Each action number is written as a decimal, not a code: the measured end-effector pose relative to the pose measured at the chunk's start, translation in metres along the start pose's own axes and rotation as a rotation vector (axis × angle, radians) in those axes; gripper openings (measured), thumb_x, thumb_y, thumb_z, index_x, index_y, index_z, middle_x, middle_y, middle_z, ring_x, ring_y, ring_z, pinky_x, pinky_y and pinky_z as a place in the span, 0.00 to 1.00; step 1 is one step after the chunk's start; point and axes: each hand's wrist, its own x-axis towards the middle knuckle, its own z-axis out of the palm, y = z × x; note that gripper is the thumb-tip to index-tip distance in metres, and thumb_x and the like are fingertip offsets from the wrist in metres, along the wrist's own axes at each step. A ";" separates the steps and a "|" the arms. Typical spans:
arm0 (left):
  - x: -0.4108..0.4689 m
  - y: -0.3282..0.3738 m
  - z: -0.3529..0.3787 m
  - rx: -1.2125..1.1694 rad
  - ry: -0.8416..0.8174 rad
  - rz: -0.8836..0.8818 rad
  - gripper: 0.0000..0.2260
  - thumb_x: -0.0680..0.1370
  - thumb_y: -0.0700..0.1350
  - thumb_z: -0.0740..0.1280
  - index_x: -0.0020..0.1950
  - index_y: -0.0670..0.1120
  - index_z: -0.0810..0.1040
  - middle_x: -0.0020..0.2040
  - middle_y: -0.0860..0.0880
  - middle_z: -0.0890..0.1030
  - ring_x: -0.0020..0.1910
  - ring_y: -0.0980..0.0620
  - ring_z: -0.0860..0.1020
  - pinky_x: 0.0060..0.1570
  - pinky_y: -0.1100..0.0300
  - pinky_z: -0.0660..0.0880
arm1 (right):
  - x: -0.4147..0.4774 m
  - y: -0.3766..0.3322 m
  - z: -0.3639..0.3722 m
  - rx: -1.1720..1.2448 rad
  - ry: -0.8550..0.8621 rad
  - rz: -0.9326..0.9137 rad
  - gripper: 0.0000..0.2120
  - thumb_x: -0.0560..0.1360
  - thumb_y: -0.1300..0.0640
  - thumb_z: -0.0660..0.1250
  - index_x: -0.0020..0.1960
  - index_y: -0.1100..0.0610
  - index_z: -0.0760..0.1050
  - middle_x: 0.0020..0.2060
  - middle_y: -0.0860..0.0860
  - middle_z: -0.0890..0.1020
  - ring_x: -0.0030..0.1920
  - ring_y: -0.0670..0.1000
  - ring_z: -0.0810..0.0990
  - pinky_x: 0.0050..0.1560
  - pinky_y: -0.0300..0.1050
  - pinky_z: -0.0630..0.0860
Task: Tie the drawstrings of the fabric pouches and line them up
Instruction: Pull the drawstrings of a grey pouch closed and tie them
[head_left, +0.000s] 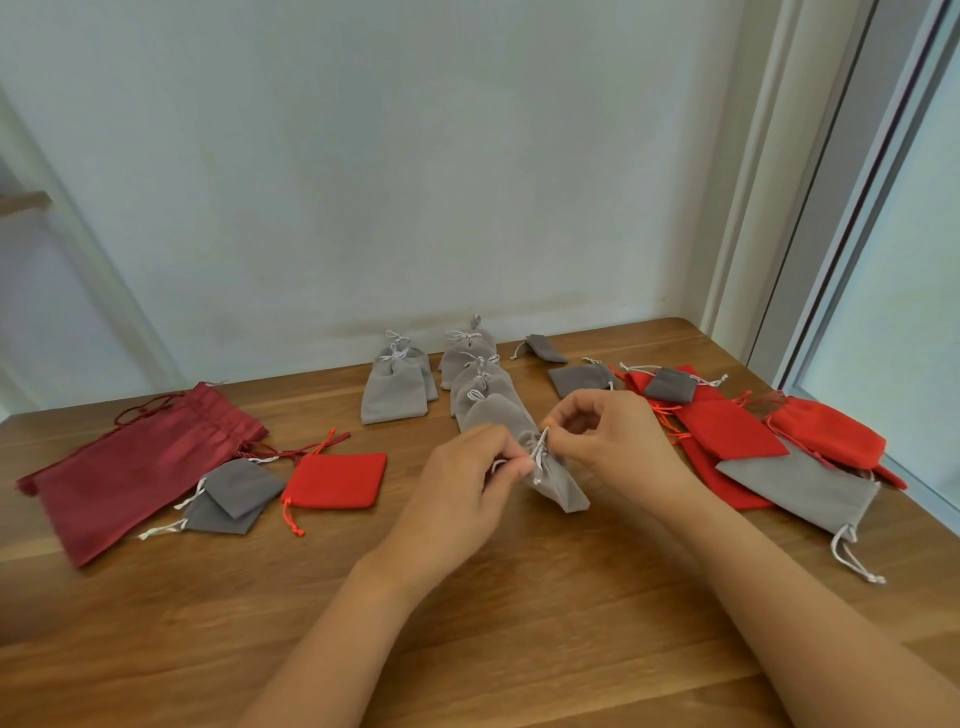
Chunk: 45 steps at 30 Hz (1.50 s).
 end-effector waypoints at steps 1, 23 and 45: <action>-0.001 0.000 -0.001 -0.033 0.001 -0.020 0.06 0.78 0.44 0.68 0.42 0.51 0.76 0.36 0.58 0.76 0.39 0.62 0.73 0.39 0.72 0.67 | -0.001 -0.001 0.000 0.008 -0.004 -0.012 0.03 0.70 0.63 0.73 0.40 0.56 0.81 0.35 0.49 0.84 0.37 0.48 0.81 0.43 0.48 0.80; 0.003 -0.003 -0.001 -0.535 0.182 -0.174 0.07 0.78 0.39 0.66 0.39 0.44 0.77 0.49 0.53 0.83 0.51 0.56 0.80 0.47 0.64 0.76 | -0.002 -0.010 0.002 0.446 -0.228 -0.051 0.08 0.77 0.64 0.65 0.40 0.58 0.76 0.33 0.46 0.78 0.35 0.42 0.74 0.39 0.34 0.70; 0.001 0.005 0.006 -0.689 0.051 -0.093 0.10 0.79 0.43 0.61 0.43 0.42 0.79 0.51 0.54 0.82 0.51 0.59 0.79 0.48 0.69 0.73 | -0.001 -0.008 0.005 0.699 -0.117 0.061 0.07 0.75 0.70 0.65 0.42 0.60 0.74 0.34 0.52 0.79 0.34 0.48 0.77 0.37 0.39 0.75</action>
